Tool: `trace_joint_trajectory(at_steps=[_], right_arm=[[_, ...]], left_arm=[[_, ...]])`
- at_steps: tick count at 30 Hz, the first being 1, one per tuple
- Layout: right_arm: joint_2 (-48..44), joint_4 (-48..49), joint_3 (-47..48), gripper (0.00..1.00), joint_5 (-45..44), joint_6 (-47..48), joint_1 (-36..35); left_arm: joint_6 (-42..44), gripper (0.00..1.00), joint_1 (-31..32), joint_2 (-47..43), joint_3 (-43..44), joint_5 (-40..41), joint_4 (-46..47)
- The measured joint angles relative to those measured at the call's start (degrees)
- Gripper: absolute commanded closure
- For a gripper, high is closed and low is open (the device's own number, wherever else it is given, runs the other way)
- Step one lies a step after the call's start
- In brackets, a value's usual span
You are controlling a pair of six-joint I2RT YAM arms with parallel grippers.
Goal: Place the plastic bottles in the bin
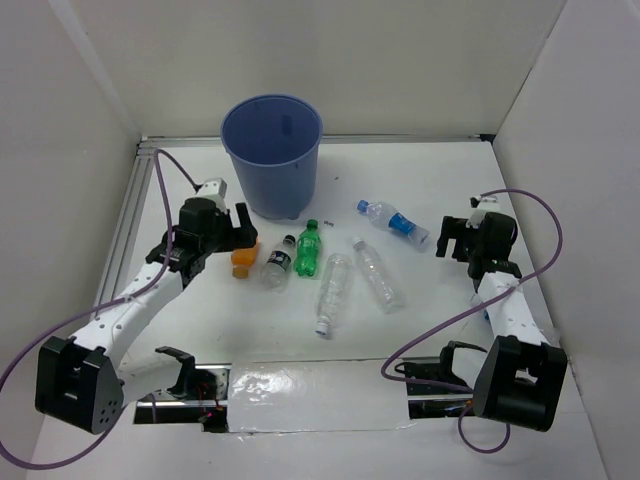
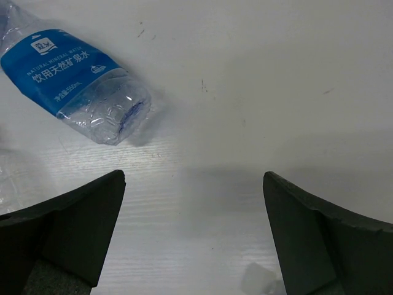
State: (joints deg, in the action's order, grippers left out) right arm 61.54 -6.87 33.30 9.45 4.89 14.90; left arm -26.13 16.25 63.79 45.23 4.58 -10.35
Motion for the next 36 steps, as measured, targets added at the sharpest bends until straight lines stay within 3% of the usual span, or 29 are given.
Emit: trace_joint_trajectory(at_steps=[5,6,9,10,11,12,13,14,15,17,30,36], right_arm=[[0.0,-0.2,0.0,0.00,2.5,2.4,0.5],[0.0,-0.5,0.0,0.19,3.4,3.4,0.7],[0.0,-2.1,0.2,0.91,9.4,9.2,1.1],[0.0,-2.4,0.3,0.92,11.0,10.2,1.1],[0.0,-2.8,0.4,0.86,12.3,10.8,1.1],[0.0,-3.0,0.5,0.74,13.5,11.2,1.1],[0.0,-3.2,0.5,0.43,14.4,11.5,1.1],[0.1,-3.5,0.5,0.36,15.2,11.7,1.1],[0.3,-3.6,0.5,0.30,15.7,12.4,1.1],[0.9,-4.2,0.8,0.18,16.8,13.1,1.1],[2.2,-5.6,1.5,0.11,19.8,14.4,1.1],[2.5,-6.2,1.6,0.11,20.3,14.5,1.1]], left_arm=[[0.1,0.00,3.4,2.3,0.1,-1.0,-0.2],[0.1,0.04,4.0,2.8,0.1,-1.0,-0.3],[-0.7,0.23,5.4,4.5,0.2,-0.9,-0.7],[-1.2,0.30,5.6,4.9,0.2,-0.6,-0.9],[-1.6,0.38,5.9,5.5,0.2,-0.4,-1.1],[-2.3,0.37,6.1,6.0,0.3,0.0,-1.4],[-2.7,0.33,6.4,6.7,0.5,0.6,-1.6],[-2.9,0.15,6.7,7.5,0.6,1.1,-1.6],[-3.1,0.04,7.0,8.4,0.7,1.7,-1.6],[-4.5,0.00,7.8,10.2,0.9,3.5,-1.6],[-7.5,0.00,10.8,26.4,6.6,21.0,-3.0],[-6.5,0.02,11.6,25.6,6.6,24.0,-4.6]])
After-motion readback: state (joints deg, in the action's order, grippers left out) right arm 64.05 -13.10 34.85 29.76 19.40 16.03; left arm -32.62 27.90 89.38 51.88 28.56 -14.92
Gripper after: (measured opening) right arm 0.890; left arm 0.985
